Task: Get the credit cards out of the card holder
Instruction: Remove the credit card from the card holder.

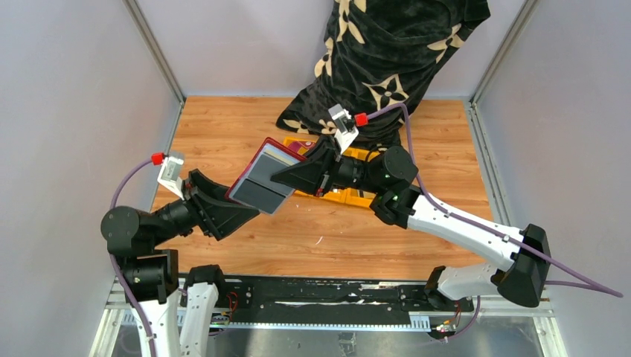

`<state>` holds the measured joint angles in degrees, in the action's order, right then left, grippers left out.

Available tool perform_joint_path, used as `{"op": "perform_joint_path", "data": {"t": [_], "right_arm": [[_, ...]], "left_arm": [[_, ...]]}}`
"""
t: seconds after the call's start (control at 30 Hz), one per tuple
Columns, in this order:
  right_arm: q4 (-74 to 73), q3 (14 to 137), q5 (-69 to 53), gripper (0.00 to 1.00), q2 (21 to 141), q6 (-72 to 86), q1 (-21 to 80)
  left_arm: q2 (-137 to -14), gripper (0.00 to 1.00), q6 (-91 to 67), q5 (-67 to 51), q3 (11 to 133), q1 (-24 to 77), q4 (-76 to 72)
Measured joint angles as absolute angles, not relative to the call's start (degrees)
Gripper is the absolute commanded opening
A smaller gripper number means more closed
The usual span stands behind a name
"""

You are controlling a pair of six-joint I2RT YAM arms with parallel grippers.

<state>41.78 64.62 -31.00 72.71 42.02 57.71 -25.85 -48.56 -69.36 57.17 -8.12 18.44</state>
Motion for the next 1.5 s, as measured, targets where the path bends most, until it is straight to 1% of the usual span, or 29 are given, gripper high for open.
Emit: {"op": "perform_joint_path", "data": {"t": [0.1, 0.2, 0.27, 0.3, 0.33, 0.43, 0.53, 0.6, 0.7, 0.73, 0.77, 0.83, 0.93, 1.03, 1.07, 1.2, 1.27, 1.3, 1.4, 1.43, 1.5], "right_arm": [[46.0, 62.5, -28.3, 0.0, 73.0, 44.0, 57.8], [50.5, 59.8, -24.4, 0.0, 73.0, 45.1, 58.3], [53.8, 58.1, -21.7, 0.0, 73.1, 45.5, 59.2], [55.0, 57.7, -20.6, 0.0, 73.2, 45.5, 59.7], [57.0, 57.0, -19.2, 0.0, 73.4, 45.5, 60.2], [60.8, 55.3, -16.1, 0.0, 73.9, 45.2, 61.4], [62.0, 54.0, -13.6, 0.0, 74.5, 44.3, 62.0], [62.2, 53.4, -12.4, 0.0, 74.7, 43.5, 62.3], [62.5, 52.8, -10.9, 0.0, 74.7, 42.6, 62.5], [63.0, 52.7, -10.7, 0.0, 74.7, 42.5, 62.7], [63.7, 52.7, -10.3, 0.0, 74.7, 42.4, 63.0], [65.3, 52.7, -9.5, 0.0, 74.9, 42.4, 63.7], [68.7, 52.7, -7.7, 0.0, 76.2, 42.4, 64.8], [71.4, 52.7, -6.0, 0.0, 78.1, 42.6, 65.9], [72.0, 52.7, -5.7, 0.0, 78.6, 42.7, 66.1], [74.5, 52.4, -3.6, 0.0, 80.4, 43.5, 66.6], [76.0, 51.9, -2.6, 0.0, 81.0, 44.1, 66.6], [76.7, 51.7, -2.1, 0.02, 81.3, 44.4, 66.7], [78.2, 51.1, -1.0, 0.27, 81.6, 45.3, 67.0], [78.5, 50.8, -0.8, 0.36, 81.6, 45.3, 67.1], [78.6, 49.8, -0.6, 0.5, 81.2, 45.4, 67.1]], "left_arm": [[-23.8, 0.51, -56.8, -68.2, 55.0, -8.1, 9.7], [-22.9, 0.27, -60.1, -67.2, 55.1, -8.1, 5.2], [-22.7, 0.13, -59.0, -65.3, 55.6, -8.1, 6.7], [-22.7, 0.08, -58.2, -64.3, 56.0, -8.1, 8.2], [-22.7, 0.07, -56.8, -62.6, 56.4, -8.1, 10.2], [-22.4, 0.07, -53.7, -57.6, 57.2, -8.1, 15.6], [-21.9, 0.13, -52.6, -55.1, 57.2, -7.8, 19.1], [-21.8, 0.21, -53.1, -54.6, 56.6, -7.7, 19.8], [-21.4, 0.46, -55.4, -53.8, 54.3, -7.8, 17.8], [-21.3, 0.53, -56.6, -53.5, 53.3, -7.8, 16.5], [-21.3, 0.56, -57.8, -53.4, 52.3, -7.8, 15.3], [-21.2, 0.58, -61.1, -53.5, 50.3, -7.8, 11.9], [-21.3, 0.5, -64.1, -53.5, 48.7, -7.8, 8.9], [-21.2, 0.35, -66.0, -53.3, 48.0, -7.8, 6.6], [-21.2, 0.32, -66.7, -53.3, 47.9, -7.8, 5.9], [-21.1, 0.23, -69.0, -53.3, 47.4, -7.8, 2.8], [-21.0, 0.16, -69.6, -53.3, 47.4, -7.8, 1.8], [-20.9, 0.13, -69.7, -53.4, 47.4, -7.8, 1.6], [-20.8, 0.01, -69.1, -53.7, 47.4, -7.8, 1.3], [-20.8, 0.0, -68.4, -53.7, 47.7, -7.8, 2.0], [-21.0, 0.0, -64.4, -53.1, 49.8, -7.8, 6.7]]}}
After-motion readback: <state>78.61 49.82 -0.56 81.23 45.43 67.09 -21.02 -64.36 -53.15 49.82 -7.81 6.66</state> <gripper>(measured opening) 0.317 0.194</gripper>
